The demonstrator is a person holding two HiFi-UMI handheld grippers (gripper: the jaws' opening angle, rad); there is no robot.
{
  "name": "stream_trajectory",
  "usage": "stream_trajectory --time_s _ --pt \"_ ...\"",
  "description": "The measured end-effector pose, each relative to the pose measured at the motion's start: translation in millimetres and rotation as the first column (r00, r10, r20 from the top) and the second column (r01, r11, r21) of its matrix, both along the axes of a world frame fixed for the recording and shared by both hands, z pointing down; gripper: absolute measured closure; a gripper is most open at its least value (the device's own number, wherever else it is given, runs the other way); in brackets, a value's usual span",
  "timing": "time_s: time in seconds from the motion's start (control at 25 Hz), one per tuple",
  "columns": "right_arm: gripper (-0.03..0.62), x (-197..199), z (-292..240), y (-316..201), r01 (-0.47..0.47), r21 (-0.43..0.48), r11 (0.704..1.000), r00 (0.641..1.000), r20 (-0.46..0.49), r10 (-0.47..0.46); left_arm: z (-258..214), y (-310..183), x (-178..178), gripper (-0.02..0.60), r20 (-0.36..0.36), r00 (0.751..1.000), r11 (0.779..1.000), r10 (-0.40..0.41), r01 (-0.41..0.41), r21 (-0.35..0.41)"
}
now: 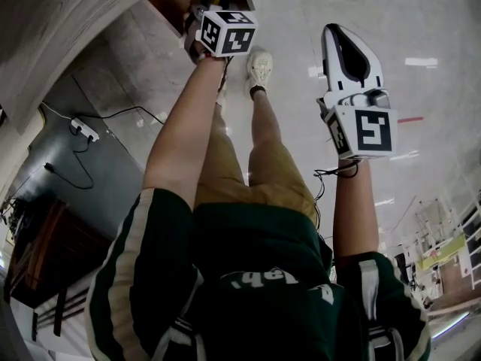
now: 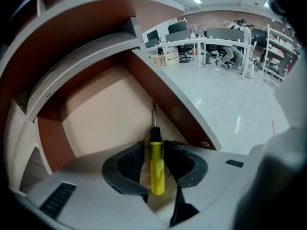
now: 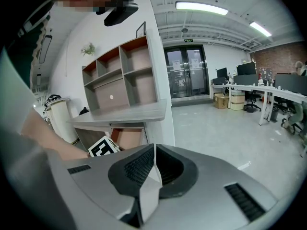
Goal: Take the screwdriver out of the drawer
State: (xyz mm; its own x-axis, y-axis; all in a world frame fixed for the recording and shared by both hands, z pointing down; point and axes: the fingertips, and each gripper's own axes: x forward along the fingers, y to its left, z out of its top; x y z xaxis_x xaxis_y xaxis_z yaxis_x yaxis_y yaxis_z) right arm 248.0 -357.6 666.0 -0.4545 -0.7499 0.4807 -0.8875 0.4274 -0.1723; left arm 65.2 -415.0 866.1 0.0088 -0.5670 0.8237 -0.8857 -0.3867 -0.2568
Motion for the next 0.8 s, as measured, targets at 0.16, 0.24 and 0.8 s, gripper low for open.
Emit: stream_trajectory --time_s 0.16,0.24,0.8 --pt "0.557 -10 1 3 0.015 -0.008 1.0 1.0 0.009 -0.015 -1 -4 -4 0.495 0.005 1.0 1.0 -0.016 0.016 0.016" --pt "0.557 -16 3 4 0.033 -0.009 0.999 0.999 0.014 -0.032 -2 -5 -4 0.495 -0.008 1.0 1.0 -0.021 0.021 0.012" --pt "0.556 -18 -2 2 0.035 -0.009 0.999 0.999 0.014 -0.035 -14 -2 9 0.497 -0.064 0.998 1.0 -0.01 0.011 0.023"
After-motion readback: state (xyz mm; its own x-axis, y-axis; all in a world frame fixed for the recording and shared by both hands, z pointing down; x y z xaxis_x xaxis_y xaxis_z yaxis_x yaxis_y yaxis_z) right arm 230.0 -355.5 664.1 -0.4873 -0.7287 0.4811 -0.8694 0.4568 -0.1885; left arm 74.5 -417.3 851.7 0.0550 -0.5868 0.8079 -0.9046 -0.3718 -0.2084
